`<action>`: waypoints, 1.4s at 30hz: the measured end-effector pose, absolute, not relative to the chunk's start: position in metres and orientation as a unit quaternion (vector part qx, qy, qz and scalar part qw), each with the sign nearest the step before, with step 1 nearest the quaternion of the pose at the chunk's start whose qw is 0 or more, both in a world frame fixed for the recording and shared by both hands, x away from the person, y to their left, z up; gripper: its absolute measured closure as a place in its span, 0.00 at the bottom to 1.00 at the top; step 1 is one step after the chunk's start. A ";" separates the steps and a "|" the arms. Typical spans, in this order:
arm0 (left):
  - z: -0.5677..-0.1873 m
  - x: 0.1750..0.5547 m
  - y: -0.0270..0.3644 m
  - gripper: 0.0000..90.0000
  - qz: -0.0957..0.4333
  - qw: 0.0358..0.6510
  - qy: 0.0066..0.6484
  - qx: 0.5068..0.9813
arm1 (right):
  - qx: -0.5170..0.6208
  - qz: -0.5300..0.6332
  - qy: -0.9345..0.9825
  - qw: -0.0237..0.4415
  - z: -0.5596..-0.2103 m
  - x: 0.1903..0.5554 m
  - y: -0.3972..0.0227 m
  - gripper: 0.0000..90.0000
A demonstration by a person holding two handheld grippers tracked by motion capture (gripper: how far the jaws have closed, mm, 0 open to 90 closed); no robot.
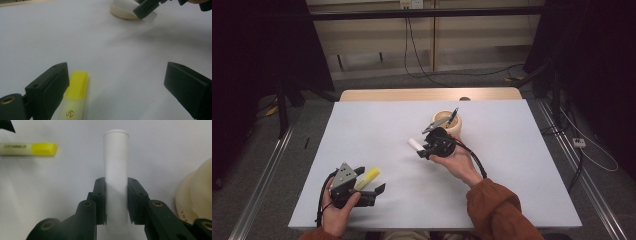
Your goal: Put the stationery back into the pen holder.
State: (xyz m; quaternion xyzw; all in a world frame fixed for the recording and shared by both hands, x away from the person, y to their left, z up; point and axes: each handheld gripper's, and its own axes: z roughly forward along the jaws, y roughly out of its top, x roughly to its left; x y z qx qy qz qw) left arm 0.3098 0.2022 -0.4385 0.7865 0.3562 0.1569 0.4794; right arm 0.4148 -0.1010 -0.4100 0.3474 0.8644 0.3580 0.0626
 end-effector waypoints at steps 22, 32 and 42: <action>-0.438 0.310 0.202 0.07 0.157 0.480 0.354 0.788 | 0.338 0.478 0.802 0.121 -0.390 0.399 -0.145 0.79; -0.439 0.311 0.202 0.07 0.156 0.478 0.354 0.789 | 0.358 0.518 0.757 0.173 -0.379 0.400 -0.171 0.79; -0.439 0.311 0.202 0.07 0.156 0.479 0.355 0.788 | 0.372 0.551 0.716 0.214 -0.380 0.413 -0.188 0.79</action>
